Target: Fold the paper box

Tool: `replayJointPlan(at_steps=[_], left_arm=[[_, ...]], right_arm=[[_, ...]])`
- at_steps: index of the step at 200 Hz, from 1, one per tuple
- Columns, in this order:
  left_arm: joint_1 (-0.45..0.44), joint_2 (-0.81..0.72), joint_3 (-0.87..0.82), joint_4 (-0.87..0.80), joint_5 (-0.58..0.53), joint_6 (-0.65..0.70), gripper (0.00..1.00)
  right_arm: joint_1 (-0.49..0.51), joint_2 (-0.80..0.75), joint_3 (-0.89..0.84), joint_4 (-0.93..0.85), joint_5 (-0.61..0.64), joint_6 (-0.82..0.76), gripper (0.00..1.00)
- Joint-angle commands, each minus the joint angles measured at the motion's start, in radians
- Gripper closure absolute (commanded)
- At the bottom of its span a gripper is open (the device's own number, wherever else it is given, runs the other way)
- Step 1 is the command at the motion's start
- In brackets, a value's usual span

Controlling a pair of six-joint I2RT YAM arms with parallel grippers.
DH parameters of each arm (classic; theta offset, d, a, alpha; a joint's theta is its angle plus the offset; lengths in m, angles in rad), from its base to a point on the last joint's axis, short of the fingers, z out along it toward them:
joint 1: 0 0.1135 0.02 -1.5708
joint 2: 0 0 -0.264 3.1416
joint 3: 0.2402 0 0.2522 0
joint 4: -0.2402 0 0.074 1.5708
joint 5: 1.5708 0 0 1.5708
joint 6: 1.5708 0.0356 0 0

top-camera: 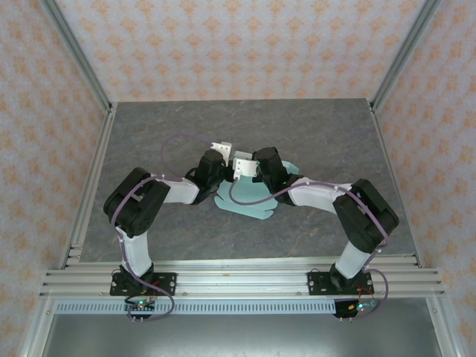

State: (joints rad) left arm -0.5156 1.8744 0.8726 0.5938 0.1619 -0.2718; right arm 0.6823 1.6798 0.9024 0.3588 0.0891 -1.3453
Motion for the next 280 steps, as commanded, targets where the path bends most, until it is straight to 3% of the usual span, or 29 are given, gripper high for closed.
replayJointPlan(at_steps=[1,30,45,69,120,215,259,280], left_arm=[[0.062,0.006,0.018,-0.106,-0.3,-0.123,0.83],[0.029,0.009,0.055,-0.204,-0.445,-0.136,0.88],[0.019,0.008,0.058,-0.208,-0.465,-0.135,0.88],[0.02,0.002,0.032,-0.138,-0.401,-0.109,0.84],[0.023,-0.003,0.001,-0.069,-0.226,-0.028,0.66],[0.027,-0.056,-0.043,-0.086,-0.102,0.037,0.44],[0.035,-0.079,-0.058,-0.094,-0.041,0.053,0.42],[0.035,-0.081,-0.062,-0.086,-0.003,0.06,0.47]], right_arm=[[0.033,-0.028,0.004,-0.044,-0.038,0.037,1.0],[0.049,-0.028,0.006,-0.046,-0.044,0.079,1.0],[0.051,-0.02,0.017,-0.052,-0.028,0.09,1.0],[0.047,-0.006,0.033,-0.051,0.029,0.086,1.0],[0.029,-0.011,0.039,-0.057,0.055,0.08,1.0],[0.016,0.008,0.064,-0.073,0.063,0.06,1.0],[0.014,0.012,0.072,-0.086,0.068,0.055,1.0],[0.013,0.011,0.073,-0.086,0.067,0.055,1.0]])
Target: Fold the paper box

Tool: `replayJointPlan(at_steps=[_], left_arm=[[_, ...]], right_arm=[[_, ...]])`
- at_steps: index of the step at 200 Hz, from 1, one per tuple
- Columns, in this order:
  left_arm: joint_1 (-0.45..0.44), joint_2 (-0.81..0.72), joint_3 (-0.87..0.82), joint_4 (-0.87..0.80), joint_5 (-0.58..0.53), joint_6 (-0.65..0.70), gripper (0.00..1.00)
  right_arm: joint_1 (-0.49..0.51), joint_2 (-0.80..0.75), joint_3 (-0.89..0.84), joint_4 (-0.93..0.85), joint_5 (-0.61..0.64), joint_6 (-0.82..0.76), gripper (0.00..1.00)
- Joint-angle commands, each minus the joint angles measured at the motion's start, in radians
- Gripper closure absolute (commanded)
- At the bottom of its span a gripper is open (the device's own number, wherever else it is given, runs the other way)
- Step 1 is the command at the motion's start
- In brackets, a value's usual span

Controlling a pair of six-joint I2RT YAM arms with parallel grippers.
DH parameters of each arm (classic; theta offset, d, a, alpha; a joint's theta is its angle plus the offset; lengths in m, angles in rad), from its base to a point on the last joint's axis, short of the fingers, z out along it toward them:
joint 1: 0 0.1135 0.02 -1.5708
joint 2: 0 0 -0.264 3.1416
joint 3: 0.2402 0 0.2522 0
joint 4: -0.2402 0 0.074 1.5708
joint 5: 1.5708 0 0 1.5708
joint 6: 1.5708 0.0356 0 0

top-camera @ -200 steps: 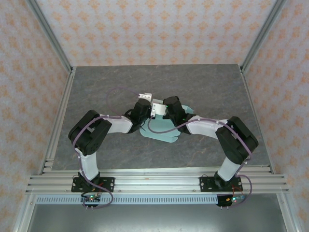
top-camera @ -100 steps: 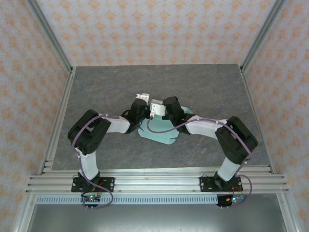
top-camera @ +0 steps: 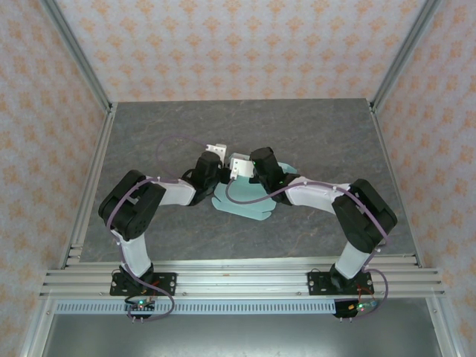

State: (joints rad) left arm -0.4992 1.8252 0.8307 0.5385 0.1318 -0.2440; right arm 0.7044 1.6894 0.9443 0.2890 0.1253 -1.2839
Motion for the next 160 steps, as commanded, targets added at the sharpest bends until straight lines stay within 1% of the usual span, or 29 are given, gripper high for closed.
replayJointPlan(at_steps=[1,34,65,93,114,138,160], left_arm=[[0.019,-0.032,-0.02,-0.03,0.029,0.032,0.48],[0.023,-0.02,-0.009,-0.035,0.031,0.04,0.69],[0.023,-0.01,0.005,-0.03,0.029,0.037,0.81],[0.022,-0.012,0.018,-0.046,-0.005,0.038,0.85],[0.02,-0.02,0.032,-0.083,-0.073,0.033,0.87],[0.019,-0.023,0.045,-0.127,-0.165,0.002,0.88],[0.019,-0.02,0.051,-0.144,-0.216,-0.031,0.89]], right_arm=[[-0.01,0.001,0.032,-0.016,0.031,-0.006,1.0],[-0.009,0.0,0.034,-0.022,0.028,-0.003,1.0],[-0.008,-0.001,0.035,-0.03,0.012,0.016,1.0],[-0.004,-0.011,0.034,-0.034,-0.006,0.046,1.0],[0.003,-0.025,0.038,-0.057,-0.033,0.069,1.0],[0.014,-0.037,0.046,-0.087,-0.064,0.097,1.0],[0.024,-0.048,0.05,-0.094,-0.074,0.119,1.0]])
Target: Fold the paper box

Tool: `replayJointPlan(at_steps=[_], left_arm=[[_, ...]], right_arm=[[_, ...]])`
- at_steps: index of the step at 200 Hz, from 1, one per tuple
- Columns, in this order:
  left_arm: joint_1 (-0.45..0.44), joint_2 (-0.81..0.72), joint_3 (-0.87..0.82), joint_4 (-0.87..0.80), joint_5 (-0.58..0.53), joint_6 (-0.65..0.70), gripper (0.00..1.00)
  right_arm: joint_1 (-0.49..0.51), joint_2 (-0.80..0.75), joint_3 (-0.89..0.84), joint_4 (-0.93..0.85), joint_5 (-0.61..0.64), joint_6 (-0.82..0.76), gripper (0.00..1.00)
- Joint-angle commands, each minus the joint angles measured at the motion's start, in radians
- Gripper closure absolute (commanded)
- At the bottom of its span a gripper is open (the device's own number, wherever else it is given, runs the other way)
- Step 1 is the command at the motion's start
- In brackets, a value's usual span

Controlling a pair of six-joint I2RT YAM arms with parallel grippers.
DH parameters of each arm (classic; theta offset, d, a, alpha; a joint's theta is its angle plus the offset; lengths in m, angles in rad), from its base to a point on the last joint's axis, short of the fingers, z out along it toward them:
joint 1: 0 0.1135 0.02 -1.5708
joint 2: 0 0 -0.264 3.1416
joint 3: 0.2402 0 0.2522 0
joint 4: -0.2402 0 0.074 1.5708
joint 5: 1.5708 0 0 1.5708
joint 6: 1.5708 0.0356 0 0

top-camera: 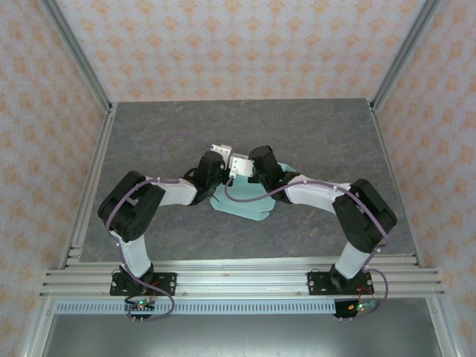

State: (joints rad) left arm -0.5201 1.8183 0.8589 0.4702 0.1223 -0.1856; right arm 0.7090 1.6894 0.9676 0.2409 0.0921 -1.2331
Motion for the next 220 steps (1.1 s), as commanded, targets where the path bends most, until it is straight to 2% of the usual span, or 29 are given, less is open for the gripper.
replayJointPlan(at_steps=[1,29,60,83,120,150,161,168,202,220], left_arm=[[0.04,-0.013,0.023,-0.076,-0.208,-0.091,0.89],[0.041,-0.012,0.019,-0.074,-0.234,-0.103,0.95],[0.04,-0.034,-0.017,-0.022,-0.211,-0.086,1.0],[0.04,-0.065,-0.056,0.033,-0.172,-0.065,1.0],[0.042,-0.097,-0.07,0.018,-0.174,-0.061,1.0],[0.042,-0.132,-0.088,0.017,-0.185,-0.079,1.0],[0.042,-0.149,-0.095,0.013,-0.181,-0.082,1.0],[0.042,-0.159,-0.093,-0.002,-0.179,-0.083,1.0],[0.041,-0.207,-0.111,-0.01,-0.182,-0.087,1.0],[0.04,-0.228,-0.119,-0.015,-0.188,-0.085,1.0]], right_arm=[[0.019,-0.049,0.026,-0.046,-0.042,0.068,1.0],[0.021,-0.052,0.03,-0.045,-0.02,0.087,1.0],[0.02,-0.068,0.032,-0.051,0.004,0.139,0.91],[0.017,-0.091,0.038,-0.073,0.022,0.2,0.79],[0.014,-0.172,0.028,-0.151,0.018,0.338,0.59],[0.014,-0.272,0.051,-0.282,-0.021,0.556,0.51],[0.01,-0.296,0.083,-0.365,-0.024,0.671,0.41],[0.008,-0.304,0.112,-0.426,-0.031,0.733,0.38],[-0.017,-0.313,0.231,-0.599,-0.104,1.093,0.35],[-0.034,-0.298,0.302,-0.681,-0.11,1.221,0.33]])
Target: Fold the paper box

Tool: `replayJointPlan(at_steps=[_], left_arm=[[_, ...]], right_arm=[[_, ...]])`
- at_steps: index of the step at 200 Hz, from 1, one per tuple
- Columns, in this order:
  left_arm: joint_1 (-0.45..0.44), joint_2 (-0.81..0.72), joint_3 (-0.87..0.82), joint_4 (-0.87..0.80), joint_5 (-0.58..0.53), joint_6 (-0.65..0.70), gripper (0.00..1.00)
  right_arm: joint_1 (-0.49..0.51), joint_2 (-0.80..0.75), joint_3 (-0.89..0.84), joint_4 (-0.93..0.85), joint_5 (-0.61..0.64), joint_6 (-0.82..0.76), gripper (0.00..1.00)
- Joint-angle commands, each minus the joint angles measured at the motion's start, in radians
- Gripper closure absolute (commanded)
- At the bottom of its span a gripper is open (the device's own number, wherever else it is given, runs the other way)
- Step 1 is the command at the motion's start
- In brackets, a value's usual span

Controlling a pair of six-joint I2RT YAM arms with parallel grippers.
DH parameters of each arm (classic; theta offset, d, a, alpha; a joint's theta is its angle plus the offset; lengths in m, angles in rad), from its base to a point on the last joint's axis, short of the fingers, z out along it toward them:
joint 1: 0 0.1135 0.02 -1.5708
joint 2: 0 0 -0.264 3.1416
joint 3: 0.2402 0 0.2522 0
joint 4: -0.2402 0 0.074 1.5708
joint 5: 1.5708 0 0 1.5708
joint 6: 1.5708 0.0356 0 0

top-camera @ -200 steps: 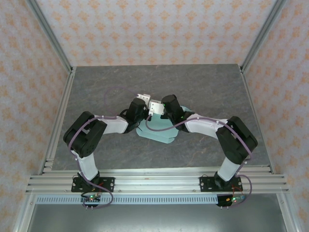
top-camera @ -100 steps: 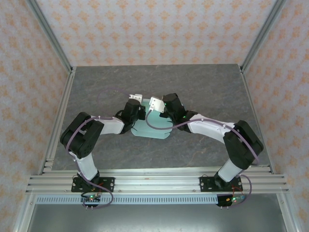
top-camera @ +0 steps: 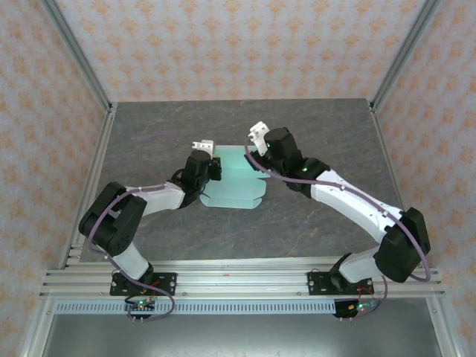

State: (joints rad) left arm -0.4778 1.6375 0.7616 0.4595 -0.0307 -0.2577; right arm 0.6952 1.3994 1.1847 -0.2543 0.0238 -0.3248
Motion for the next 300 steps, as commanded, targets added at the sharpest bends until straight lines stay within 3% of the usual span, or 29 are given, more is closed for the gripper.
replayJointPlan(at_steps=[1,42,92,165,234,300], left_arm=[[-0.002,-0.049,-0.022,-0.005,-0.035,-0.012,1.0],[-0.006,-0.088,-0.028,-0.033,-0.064,0.005,1.0],[-0.013,-0.094,-0.021,-0.053,-0.081,0.015,1.0],[-0.018,-0.096,-0.012,-0.059,-0.093,0.003,1.0],[-0.024,-0.094,-0.007,-0.056,-0.08,-0.011,1.0],[-0.028,-0.093,-0.013,-0.051,-0.066,-0.008,1.0]], right_arm=[[-0.022,-0.007,0.087,-0.188,-0.042,0.318,0.33],[-0.052,0.093,0.245,-0.321,-0.091,0.462,0.32],[-0.053,0.256,0.409,-0.402,-0.164,0.503,0.36],[-0.052,0.274,0.346,-0.391,-0.145,0.62,0.39],[-0.06,0.245,0.238,-0.231,-0.218,0.778,0.37],[-0.092,0.19,0.084,0.12,-0.324,0.99,0.4]])
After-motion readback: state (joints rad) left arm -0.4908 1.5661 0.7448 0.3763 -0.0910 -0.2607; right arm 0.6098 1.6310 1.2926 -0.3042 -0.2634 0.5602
